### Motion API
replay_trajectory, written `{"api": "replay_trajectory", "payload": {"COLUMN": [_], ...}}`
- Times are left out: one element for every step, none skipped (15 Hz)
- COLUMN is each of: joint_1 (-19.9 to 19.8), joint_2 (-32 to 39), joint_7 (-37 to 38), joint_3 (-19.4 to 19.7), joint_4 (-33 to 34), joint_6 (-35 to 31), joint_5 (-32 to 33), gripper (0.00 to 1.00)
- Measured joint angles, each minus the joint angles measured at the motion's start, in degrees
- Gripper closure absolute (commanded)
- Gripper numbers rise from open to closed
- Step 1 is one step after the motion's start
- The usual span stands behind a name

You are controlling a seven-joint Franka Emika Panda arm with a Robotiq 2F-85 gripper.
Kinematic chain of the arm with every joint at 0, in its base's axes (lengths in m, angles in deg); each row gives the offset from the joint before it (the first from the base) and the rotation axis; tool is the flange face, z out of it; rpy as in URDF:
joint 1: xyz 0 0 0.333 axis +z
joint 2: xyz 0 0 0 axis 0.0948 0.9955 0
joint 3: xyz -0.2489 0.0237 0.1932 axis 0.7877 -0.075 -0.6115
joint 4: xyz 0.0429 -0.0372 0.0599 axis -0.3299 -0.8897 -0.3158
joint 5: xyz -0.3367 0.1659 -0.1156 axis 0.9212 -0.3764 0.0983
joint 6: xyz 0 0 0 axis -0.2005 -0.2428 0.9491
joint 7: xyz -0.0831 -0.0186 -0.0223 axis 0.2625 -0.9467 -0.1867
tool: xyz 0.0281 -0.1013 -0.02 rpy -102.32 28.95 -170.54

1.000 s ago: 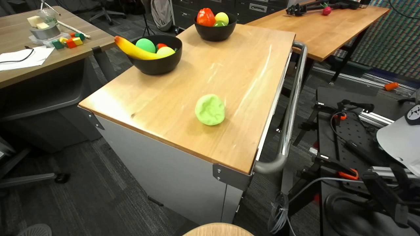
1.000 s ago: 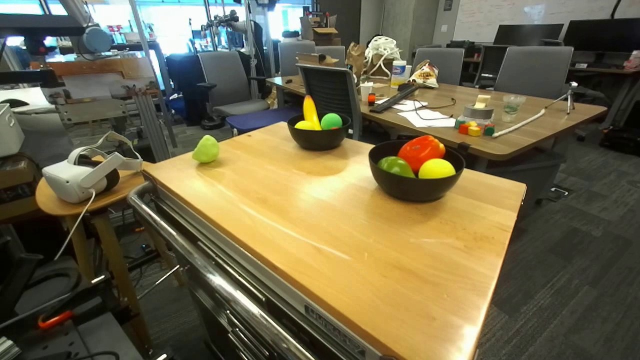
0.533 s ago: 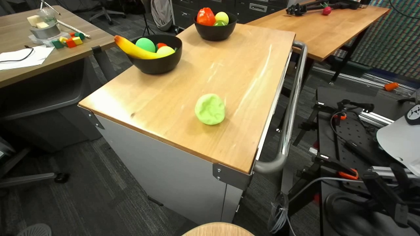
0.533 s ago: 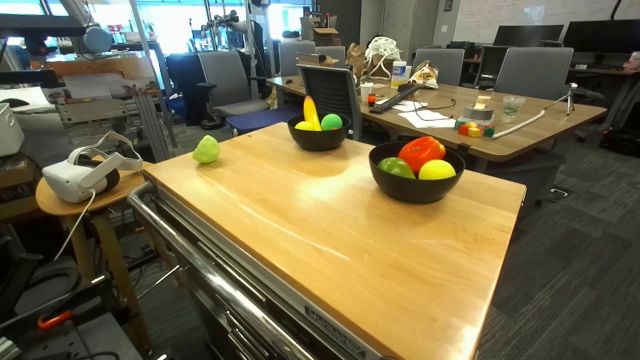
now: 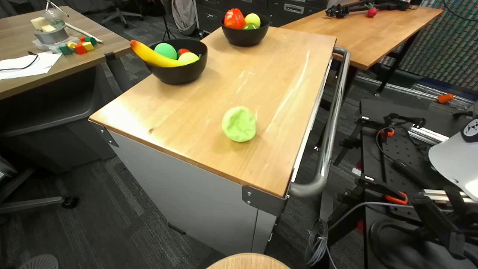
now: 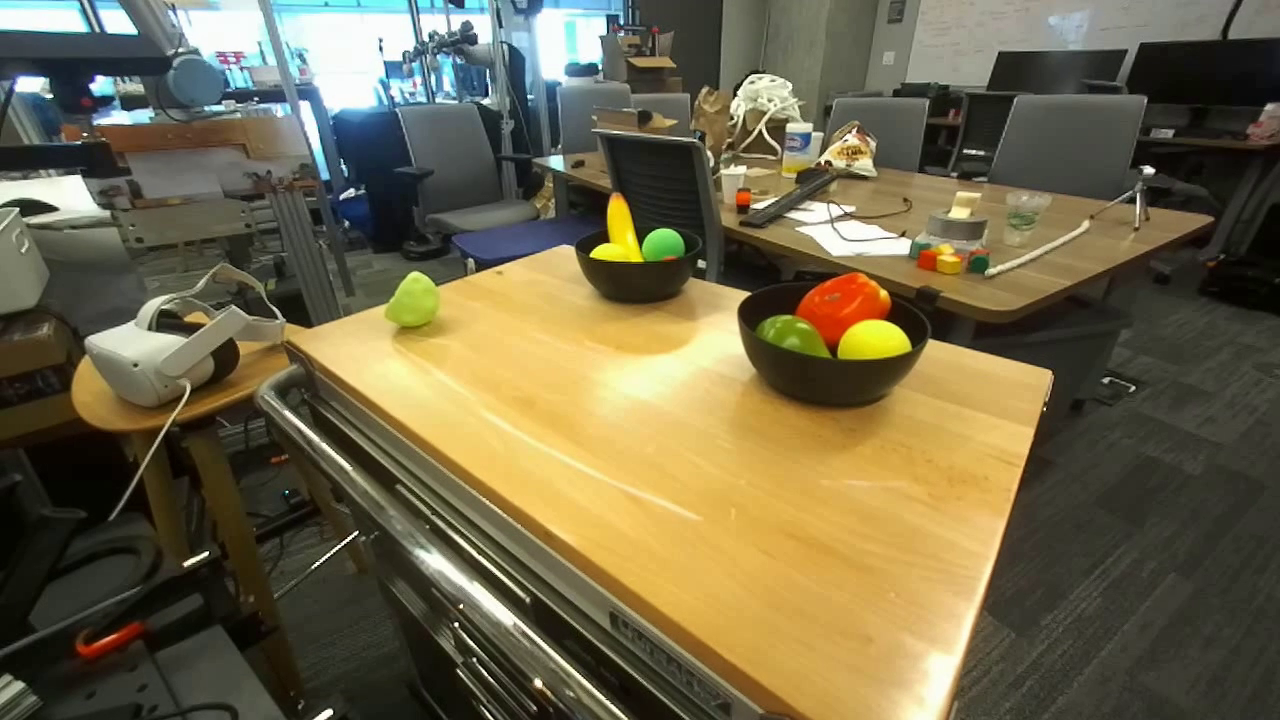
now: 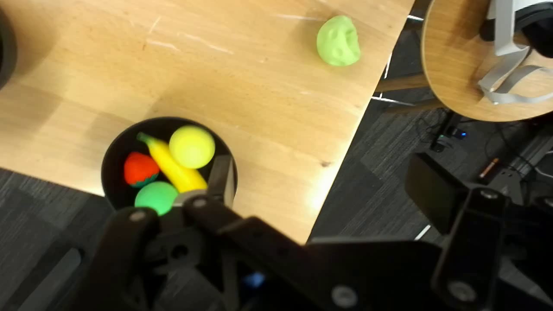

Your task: Remove the fruits and vegetables from the black bowls and place them on the countertop

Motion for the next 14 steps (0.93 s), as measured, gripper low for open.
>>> {"api": "replay_trajectory", "payload": {"joint_1": [0.2, -0.1, -1.1, -2.6, -4.4, -6.2, -8.0, -9.5, -10.9, -12.0, -12.9, -13.3, -13.3, -13.3], "joint_2": [-1.1, -2.4, -3.6, -4.8, -5.7, -6.3, -6.9, -7.3, -7.5, -7.7, -7.7, -7.8, -7.9, -8.0], "joint_7": [-0.1, 0.2, 1.2, 2.7, 4.0, 4.9, 5.5, 5.8, 5.9, 5.9, 5.8, 5.5, 4.9, 4.4], "joint_3": [0.0, 0.0, 0.0, 0.0, 0.1, 0.1, 0.2, 0.4, 0.6, 0.8, 1.1, 2.0, 3.2, 3.9], "joint_4": [-1.6, -3.8, -6.4, -9.2, -12.2, -15.0, -17.9, -20.9, -23.9, -26.9, -30.0, -33.1, -35.7, -37.3], "joint_6": [-3.6, -7.4, -10.7, -13.3, -15.1, -16.1, -16.6, -16.9, -17.0, -17.1, -17.1, -16.7, -16.7, -16.7], "joint_5": [0.9, 0.9, -0.4, -2.7, -5.3, -7.7, -9.7, -11.2, -12.2, -12.5, -12.5, -13.6, -14.8, -15.2], "gripper": [0.00, 0.00, 0.00, 0.00, 0.00, 0.00, 0.00, 0.00, 0.00, 0.00, 0.00, 0.00, 0.00, 0.00]}}
